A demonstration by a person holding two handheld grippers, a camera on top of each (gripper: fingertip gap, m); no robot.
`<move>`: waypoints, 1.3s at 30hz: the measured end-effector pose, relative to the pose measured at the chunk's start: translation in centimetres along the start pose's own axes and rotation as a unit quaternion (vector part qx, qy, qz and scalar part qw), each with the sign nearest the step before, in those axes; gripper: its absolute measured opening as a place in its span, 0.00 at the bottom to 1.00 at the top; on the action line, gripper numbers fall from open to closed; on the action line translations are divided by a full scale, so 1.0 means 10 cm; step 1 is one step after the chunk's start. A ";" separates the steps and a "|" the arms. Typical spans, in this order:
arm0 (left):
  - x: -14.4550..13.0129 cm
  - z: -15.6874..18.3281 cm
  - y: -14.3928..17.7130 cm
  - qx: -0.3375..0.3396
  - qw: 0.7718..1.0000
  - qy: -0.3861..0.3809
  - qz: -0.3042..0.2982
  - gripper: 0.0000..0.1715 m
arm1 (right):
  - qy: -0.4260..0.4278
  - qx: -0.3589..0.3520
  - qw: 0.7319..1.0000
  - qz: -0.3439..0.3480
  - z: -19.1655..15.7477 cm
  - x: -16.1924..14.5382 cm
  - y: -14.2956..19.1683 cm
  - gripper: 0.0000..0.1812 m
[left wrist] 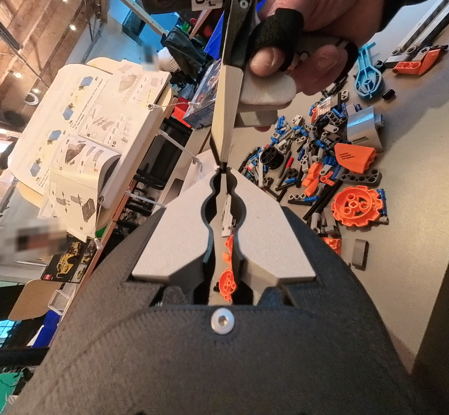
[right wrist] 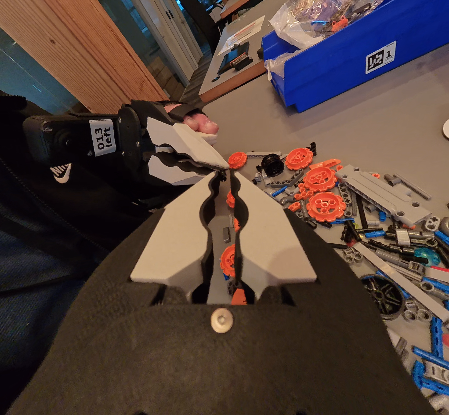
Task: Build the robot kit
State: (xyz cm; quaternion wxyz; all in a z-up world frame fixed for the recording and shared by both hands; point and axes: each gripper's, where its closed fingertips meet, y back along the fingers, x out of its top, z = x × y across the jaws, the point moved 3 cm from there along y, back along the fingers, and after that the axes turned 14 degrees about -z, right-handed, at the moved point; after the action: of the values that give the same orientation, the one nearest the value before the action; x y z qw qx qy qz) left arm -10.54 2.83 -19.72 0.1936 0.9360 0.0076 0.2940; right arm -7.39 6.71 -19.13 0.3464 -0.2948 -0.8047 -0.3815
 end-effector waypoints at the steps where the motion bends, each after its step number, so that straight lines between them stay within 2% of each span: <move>1: 0.00 -0.01 0.00 0.002 1.000 0.001 -0.001 0.01 | 0.003 -0.003 1.000 0.002 0.00 0.01 0.00 0.02; 25: 0.02 -0.05 0.01 0.013 1.000 0.014 -0.004 0.01 | 0.018 -0.021 1.000 0.012 -0.04 0.05 0.00 0.01; 28: -0.06 -0.01 -0.01 -0.032 0.999 0.031 -0.010 0.05 | 0.018 -0.037 0.999 0.012 0.01 0.04 0.06 0.01; 31: -0.22 0.17 -0.03 -0.147 0.987 0.058 -0.034 0.10 | 0.023 -0.069 0.997 -0.001 0.08 -0.03 0.17 0.01; 33: -0.35 0.36 -0.02 -0.217 0.974 0.048 -0.052 0.11 | 0.023 -0.079 0.997 -0.009 0.11 -0.09 0.19 0.01; 36: -0.55 0.57 -0.04 -0.259 0.961 0.007 -0.092 0.11 | 0.027 -0.089 0.995 -0.032 0.14 -0.16 0.15 0.01; 39: -0.57 0.65 -0.06 -0.275 0.957 0.003 -0.096 0.08 | 0.036 -0.094 0.993 -0.062 0.14 -0.23 0.06 0.01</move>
State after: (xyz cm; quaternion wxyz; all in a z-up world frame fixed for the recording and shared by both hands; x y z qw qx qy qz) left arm -11.57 0.32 -27.95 0.4707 0.8406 0.0173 0.2673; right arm -6.07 7.66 -21.35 0.3215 -0.2620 -0.7688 -0.4868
